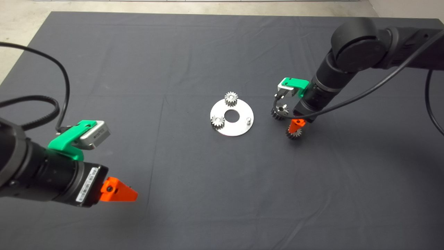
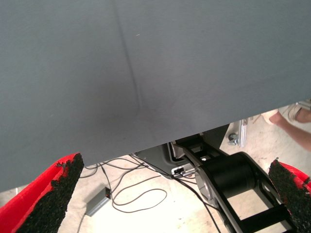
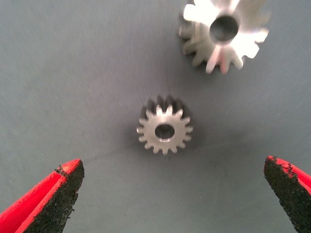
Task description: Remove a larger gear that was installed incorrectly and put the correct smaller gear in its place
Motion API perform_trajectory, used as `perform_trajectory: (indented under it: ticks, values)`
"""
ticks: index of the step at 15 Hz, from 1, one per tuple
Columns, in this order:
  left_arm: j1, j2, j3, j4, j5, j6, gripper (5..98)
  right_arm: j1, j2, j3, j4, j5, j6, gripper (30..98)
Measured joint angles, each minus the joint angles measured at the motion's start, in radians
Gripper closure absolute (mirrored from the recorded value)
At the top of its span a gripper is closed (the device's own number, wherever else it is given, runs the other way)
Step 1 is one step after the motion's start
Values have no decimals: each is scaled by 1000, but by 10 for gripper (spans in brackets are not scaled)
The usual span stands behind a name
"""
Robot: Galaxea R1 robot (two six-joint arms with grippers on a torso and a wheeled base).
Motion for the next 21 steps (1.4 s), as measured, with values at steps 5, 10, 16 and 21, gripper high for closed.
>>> perform_trajectory:
  ticks: [5, 10, 16, 21]
  values:
    - [0, 6, 0, 0, 2, 0, 54, -50, -13, 3, -12, 0, -16, 308]
    - [0, 6, 0, 0, 2, 0, 54, -85, -11, 3, -36, 0, -17, 308]
    - [0, 75, 1, -7, 8, -1, 54, -111, 13, -25, -91, 0, -17, 308]
    - [0, 66, 2, -9, 11, -2, 54, -117, 20, -39, -127, 1, -17, 308]
